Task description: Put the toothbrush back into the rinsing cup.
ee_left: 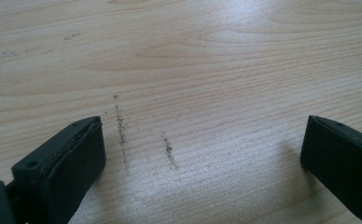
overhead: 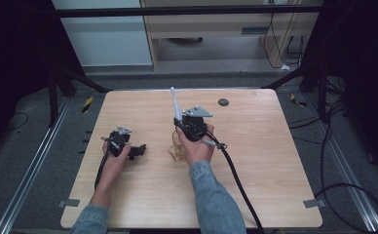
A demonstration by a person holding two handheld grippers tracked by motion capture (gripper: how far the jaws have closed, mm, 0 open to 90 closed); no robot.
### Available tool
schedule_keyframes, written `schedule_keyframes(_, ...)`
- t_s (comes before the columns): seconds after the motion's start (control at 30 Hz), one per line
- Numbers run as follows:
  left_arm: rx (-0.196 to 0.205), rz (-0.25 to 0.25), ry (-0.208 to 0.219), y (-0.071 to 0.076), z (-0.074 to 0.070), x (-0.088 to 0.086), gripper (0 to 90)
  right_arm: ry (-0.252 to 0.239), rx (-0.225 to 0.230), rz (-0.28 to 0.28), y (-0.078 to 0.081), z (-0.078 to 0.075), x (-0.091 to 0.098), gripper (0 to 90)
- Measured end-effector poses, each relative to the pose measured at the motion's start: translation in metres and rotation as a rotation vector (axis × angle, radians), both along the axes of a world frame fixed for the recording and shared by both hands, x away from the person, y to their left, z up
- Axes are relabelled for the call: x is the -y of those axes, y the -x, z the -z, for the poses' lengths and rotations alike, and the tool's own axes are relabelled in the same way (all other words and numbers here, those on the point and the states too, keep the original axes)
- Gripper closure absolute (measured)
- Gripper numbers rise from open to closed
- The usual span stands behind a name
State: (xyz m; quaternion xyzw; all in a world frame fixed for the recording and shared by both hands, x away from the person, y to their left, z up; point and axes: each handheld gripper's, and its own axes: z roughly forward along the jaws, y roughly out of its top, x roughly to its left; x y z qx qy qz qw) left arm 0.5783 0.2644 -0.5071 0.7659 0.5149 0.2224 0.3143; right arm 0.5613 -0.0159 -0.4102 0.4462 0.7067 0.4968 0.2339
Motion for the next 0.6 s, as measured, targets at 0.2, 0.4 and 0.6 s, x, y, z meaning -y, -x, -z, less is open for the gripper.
schedule_keyframes(0.2, 0.0, 0.0, -0.001, 0.0, 0.0, -0.0001, 0.0, 0.011, -0.007, 0.005, 0.001, 0.004, 0.0022, 66.7)
schedule_keyframes(0.4, 0.0, 0.0, 0.0, 0.0, 0.0, 0.0, 0.0, 0.025, -0.013, 0.005, 0.0019, 0.0078, 0.0043, 66.7)
schedule_keyframes(0.6, 0.0, 0.001, -0.001, 0.0, 0.0, -0.0001, 0.0, 0.042, -0.021, -0.002, 0.002, 0.0095, 0.0017, 66.7)
